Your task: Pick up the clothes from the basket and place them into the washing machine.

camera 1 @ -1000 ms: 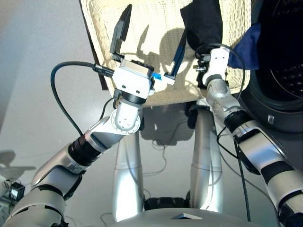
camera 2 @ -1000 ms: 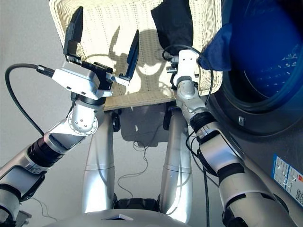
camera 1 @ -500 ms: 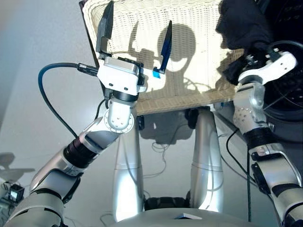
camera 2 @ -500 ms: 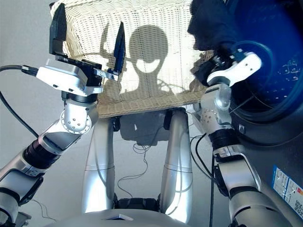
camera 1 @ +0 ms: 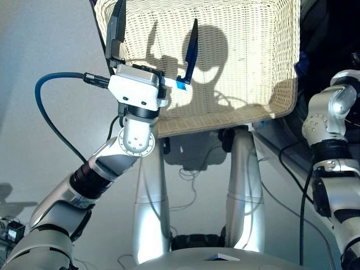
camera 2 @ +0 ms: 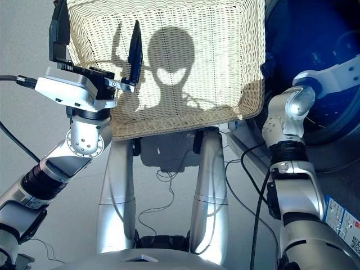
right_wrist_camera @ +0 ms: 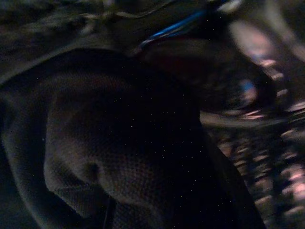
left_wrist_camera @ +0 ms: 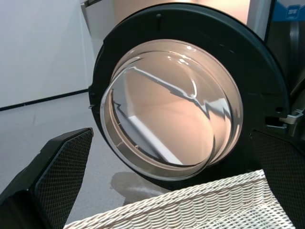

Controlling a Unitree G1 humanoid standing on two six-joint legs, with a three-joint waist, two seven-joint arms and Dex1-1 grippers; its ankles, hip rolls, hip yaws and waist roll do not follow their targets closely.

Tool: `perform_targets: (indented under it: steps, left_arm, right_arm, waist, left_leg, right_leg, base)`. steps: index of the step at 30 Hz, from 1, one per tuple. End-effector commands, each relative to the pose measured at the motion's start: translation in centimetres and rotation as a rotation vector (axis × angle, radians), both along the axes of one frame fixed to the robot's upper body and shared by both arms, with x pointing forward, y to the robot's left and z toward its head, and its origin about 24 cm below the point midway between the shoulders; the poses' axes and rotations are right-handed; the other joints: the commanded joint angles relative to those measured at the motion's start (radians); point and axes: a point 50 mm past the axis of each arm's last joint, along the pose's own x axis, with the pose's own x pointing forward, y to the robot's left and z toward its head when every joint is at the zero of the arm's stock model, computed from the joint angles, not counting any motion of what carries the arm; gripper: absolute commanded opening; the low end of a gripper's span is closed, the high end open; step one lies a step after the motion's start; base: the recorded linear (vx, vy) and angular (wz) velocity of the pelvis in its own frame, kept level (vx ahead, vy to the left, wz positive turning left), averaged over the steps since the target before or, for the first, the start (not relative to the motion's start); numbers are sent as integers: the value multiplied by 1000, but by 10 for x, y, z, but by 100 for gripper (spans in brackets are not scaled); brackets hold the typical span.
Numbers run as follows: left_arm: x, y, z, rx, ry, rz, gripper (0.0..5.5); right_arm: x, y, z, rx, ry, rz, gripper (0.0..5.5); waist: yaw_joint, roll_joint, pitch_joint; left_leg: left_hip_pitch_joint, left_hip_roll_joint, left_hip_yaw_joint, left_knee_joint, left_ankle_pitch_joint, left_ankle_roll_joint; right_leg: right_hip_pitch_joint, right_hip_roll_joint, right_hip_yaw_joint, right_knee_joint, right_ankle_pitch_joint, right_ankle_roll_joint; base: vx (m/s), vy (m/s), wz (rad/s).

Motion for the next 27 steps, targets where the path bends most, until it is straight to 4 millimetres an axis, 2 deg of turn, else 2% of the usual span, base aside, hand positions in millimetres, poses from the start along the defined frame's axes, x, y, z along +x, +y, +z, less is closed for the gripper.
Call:
perform_targets:
  steps: [1, 7, 11, 18, 20, 21, 23, 27]
  left_arm:
    - [-31, -9, 17, -25, -163, -128, 550]
    - [-34, -12, 17, 16, -166, -150, 550]
    - [-35, -12, 18, 36, -173, -149, 550]
    - [-36, -12, 20, 34, -188, -140, 550]
    - [-36, -12, 21, 33, -190, -143, 550]
    - [-36, -11, 21, 32, -190, -142, 550]
    - [-37, -11, 21, 31, -190, -146, 550]
    - [-35, -11, 23, 15, -180, -153, 550]
  right_arm:
    - [-28, -46, 42, -33, -62, -166, 0]
    - [-39, -77, 46, 6, 92, -234, 0]
    - [-45, -87, 50, 62, 103, -255, 0]
    - [-38, -79, 61, 55, 80, -210, 0]
    - [-37, -78, 62, 68, 68, -207, 190]
    - [-35, -76, 62, 71, 57, -195, 550]
    - [-32, -73, 61, 69, 52, -166, 550]
    - [-9, -41, 64, -14, 3, -23, 550]
  waist:
    - [-5, 10, -17]
    - [4, 16, -17]
    - [6, 19, -17]
    - [4, 20, -17]
    - [3, 20, -17]
    - [3, 20, -17]
    - [3, 19, -17]
    - [-2, 13, -17]
  left_leg:
    - [48, -18, 90, -81, 56, 52]
    - [48, -16, 93, -79, 55, 48]
    - [48, -15, 96, -78, 55, 47]
    - [45, -16, 97, -78, 57, 48]
    - [46, -16, 97, -79, 57, 48]
    - [47, -16, 96, -79, 56, 48]
    - [50, -16, 96, -82, 57, 48]
    - [58, -13, 98, -94, 60, 49]
  right_leg:
    - [41, 30, -36, -127, 93, 4]
    - [41, 25, -36, -123, 94, 2]
    - [41, 23, -36, -123, 96, 2]
    - [38, 24, -37, -122, 98, 1]
    - [39, 25, -36, -123, 98, 1]
    - [41, 25, -36, -124, 97, 1]
    - [44, 26, -37, -127, 98, 1]
    - [54, 24, -37, -144, 101, -1]
  base:
    - [0, 0, 0]
    - [0, 0, 0]
    - [0, 0, 0]
    - [0, 0, 0]
    - [0, 0, 0]
    - [0, 0, 0]
    - [0, 0, 0]
    - [0, 0, 0]
